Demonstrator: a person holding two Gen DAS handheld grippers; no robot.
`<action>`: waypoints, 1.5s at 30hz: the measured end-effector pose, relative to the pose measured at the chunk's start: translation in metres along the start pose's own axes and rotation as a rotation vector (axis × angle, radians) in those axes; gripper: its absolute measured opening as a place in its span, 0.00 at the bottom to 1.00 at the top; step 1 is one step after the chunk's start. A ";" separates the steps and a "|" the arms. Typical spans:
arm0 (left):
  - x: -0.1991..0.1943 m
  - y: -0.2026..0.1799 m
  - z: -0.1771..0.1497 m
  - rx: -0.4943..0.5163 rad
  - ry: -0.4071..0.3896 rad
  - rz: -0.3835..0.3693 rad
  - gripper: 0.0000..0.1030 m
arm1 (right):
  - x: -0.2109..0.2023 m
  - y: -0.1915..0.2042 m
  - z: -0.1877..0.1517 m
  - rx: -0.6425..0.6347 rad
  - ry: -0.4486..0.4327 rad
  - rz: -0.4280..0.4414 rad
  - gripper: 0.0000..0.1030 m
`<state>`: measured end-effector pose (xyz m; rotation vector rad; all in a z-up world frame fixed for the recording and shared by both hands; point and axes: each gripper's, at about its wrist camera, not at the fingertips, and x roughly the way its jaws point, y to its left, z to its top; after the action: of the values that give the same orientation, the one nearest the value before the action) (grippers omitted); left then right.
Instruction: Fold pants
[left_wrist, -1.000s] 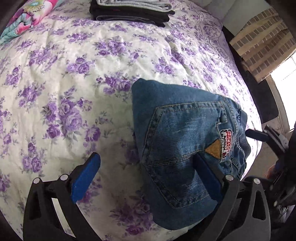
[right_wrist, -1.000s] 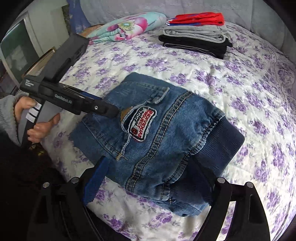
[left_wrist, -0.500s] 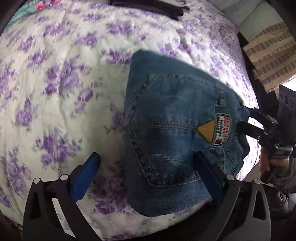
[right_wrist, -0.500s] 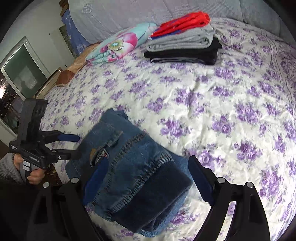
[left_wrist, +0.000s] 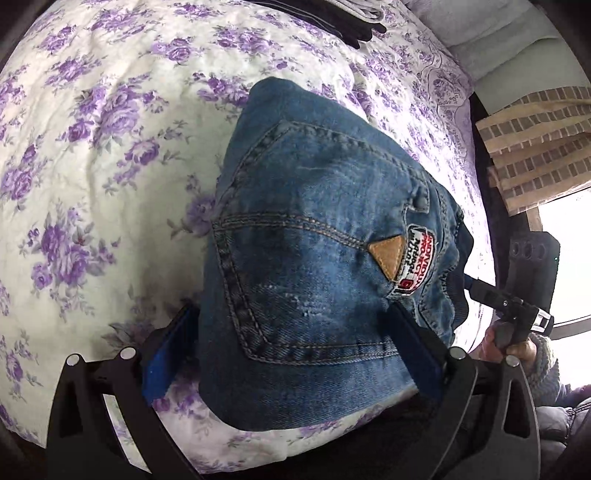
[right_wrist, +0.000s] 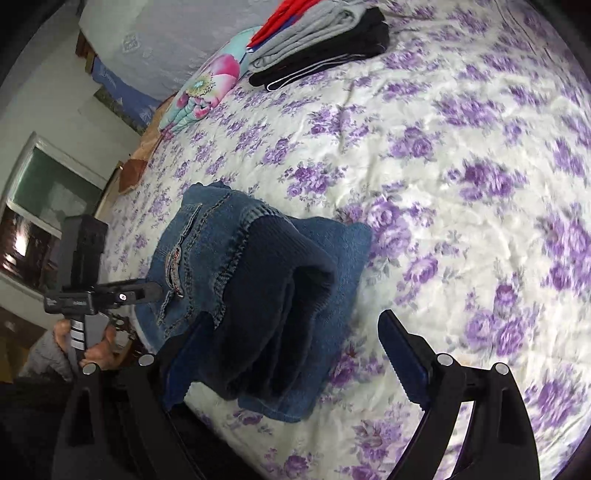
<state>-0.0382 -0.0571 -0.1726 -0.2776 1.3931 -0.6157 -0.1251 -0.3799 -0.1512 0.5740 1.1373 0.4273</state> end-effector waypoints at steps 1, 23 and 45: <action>0.001 0.004 -0.001 -0.021 -0.005 -0.020 0.95 | 0.001 -0.005 -0.002 0.027 0.011 0.032 0.88; -0.001 0.014 -0.026 -0.127 -0.132 -0.084 0.96 | 0.048 -0.007 0.018 0.047 0.038 0.213 0.93; -0.001 0.044 -0.017 -0.184 -0.096 -0.346 0.95 | 0.034 -0.016 0.015 0.135 -0.010 0.256 0.96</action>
<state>-0.0443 -0.0182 -0.1982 -0.6977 1.3204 -0.7475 -0.0984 -0.3755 -0.1816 0.8445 1.0920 0.5689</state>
